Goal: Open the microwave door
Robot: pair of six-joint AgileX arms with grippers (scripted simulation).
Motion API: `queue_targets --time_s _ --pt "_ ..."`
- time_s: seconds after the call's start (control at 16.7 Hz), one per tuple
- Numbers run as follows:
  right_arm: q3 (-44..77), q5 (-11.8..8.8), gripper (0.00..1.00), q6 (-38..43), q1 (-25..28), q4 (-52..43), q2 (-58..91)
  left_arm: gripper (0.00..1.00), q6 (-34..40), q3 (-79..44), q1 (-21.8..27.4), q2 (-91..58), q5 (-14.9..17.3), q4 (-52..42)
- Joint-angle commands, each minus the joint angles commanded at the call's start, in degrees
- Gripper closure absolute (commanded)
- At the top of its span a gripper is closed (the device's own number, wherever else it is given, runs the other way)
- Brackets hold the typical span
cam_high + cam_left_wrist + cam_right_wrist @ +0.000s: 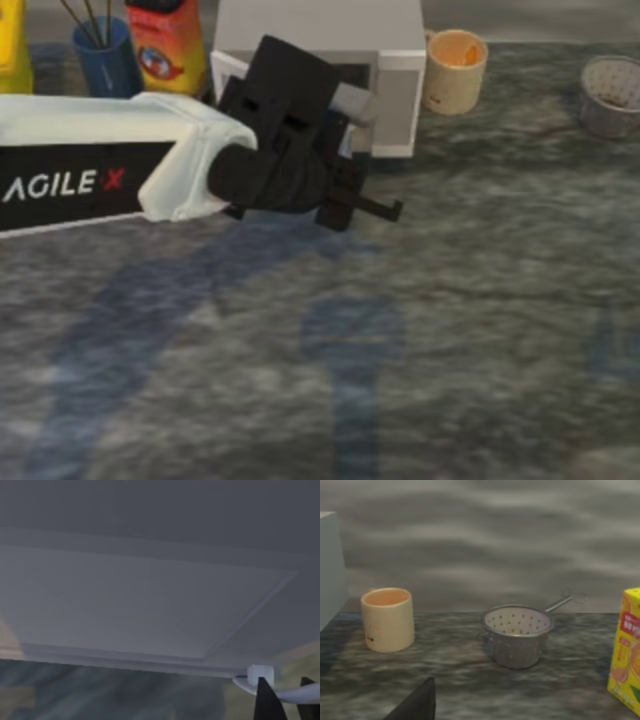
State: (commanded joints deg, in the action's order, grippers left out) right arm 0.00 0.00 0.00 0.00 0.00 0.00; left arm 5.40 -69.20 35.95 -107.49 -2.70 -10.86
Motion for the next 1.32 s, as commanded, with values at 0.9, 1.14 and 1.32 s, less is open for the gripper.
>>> queue_targets --time_s 0.9,1.14,1.32 --pt "0.0 0.0 0.0 0.0 0.0 0.0 0.0 1.0 0.0 0.0 0.0 0.0 0.0 0.0" --pt "0.0 0.0 0.0 0.0 0.0 0.0 0.0 1.0 0.0 0.0 0.0 0.0 0.0 0.0" --pt "0.0 0.0 0.0 0.0 0.0 0.0 0.0 1.0 -0.32 0.38 0.16 0.2 0.88 0.02"
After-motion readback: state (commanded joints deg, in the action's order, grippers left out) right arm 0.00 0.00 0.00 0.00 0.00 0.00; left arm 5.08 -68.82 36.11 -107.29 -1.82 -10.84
